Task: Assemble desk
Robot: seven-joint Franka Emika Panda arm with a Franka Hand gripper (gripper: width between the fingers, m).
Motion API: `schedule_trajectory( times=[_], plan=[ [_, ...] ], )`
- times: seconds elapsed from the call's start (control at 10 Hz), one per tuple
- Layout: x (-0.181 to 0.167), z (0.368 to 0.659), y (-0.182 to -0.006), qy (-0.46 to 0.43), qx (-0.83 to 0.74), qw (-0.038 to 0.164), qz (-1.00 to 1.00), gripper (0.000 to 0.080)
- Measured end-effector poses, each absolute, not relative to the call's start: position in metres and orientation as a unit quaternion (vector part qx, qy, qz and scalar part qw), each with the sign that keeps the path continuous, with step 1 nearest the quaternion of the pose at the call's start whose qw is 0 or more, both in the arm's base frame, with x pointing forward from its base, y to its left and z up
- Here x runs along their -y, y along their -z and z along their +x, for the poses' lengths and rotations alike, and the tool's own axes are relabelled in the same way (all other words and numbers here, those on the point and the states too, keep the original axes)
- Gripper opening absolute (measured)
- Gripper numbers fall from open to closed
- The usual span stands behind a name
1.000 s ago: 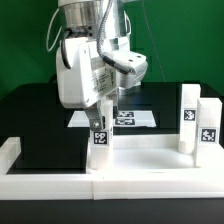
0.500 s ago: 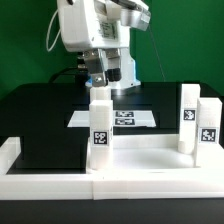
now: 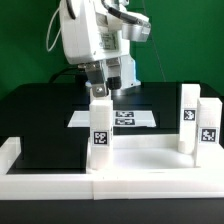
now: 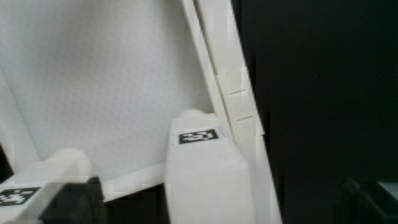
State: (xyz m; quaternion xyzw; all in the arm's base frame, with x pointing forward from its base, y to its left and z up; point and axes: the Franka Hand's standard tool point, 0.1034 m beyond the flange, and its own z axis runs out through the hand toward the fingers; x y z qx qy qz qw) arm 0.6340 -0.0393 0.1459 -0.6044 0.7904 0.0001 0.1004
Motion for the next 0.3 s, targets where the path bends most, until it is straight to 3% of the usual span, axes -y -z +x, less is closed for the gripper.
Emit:
schedule_trajectory(
  times=[0.3],
  plan=[
    [0.0389, 0.6339, -0.1454, 0.0, -0.79, 0.1, -0.605, 0.0649]
  ],
)
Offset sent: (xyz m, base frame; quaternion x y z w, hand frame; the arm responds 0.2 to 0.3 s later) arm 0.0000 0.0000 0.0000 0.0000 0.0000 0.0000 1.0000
